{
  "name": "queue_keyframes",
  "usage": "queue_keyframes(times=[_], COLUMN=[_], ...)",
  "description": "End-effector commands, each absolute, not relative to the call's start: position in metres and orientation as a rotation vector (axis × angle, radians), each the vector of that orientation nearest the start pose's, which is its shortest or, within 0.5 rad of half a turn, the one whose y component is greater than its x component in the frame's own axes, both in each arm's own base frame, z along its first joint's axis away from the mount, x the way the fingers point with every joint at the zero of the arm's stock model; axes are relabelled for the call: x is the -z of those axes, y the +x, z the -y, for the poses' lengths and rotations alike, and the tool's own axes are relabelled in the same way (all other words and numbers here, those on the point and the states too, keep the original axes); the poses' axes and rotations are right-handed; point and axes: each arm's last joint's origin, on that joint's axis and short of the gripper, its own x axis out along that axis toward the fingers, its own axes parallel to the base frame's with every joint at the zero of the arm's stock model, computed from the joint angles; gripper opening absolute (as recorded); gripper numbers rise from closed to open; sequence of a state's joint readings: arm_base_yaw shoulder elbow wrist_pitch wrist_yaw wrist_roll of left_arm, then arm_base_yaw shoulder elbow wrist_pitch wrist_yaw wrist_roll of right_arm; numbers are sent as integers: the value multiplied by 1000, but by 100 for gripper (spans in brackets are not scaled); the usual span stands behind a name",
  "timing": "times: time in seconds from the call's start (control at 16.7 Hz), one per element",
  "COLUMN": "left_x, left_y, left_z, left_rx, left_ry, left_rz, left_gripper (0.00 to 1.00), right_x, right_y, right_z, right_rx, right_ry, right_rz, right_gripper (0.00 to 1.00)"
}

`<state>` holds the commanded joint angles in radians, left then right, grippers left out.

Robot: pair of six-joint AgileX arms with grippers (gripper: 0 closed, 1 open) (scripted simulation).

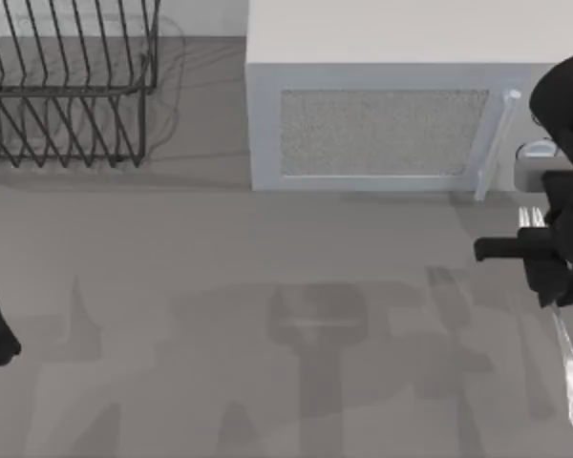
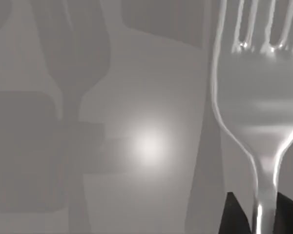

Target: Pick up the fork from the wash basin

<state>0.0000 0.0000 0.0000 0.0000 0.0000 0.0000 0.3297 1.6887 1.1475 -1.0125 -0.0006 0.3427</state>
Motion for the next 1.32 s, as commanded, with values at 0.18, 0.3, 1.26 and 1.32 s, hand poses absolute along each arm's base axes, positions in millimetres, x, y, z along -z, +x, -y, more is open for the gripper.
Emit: queue_keyframes(times=[0.18, 0.3, 1.26, 1.32], left_x=[-160, -160, -160, -160], left_y=[106, 106, 106, 106], left_z=[1, 1, 1, 1], left_rx=[0, 0, 0, 0], left_ry=[0, 0, 0, 0], left_rz=[0, 0, 0, 0], left_gripper=[100, 100, 100, 100], right_x=[-163, -160, -160, -160], right_y=[278, 277, 277, 277], right_z=[-98, -98, -98, -98], right_rx=[7, 8, 8, 8], right_ry=[9, 8, 8, 8], right_rz=[-1568, -1571, -1571, -1571], right_gripper=[0, 0, 100, 100])
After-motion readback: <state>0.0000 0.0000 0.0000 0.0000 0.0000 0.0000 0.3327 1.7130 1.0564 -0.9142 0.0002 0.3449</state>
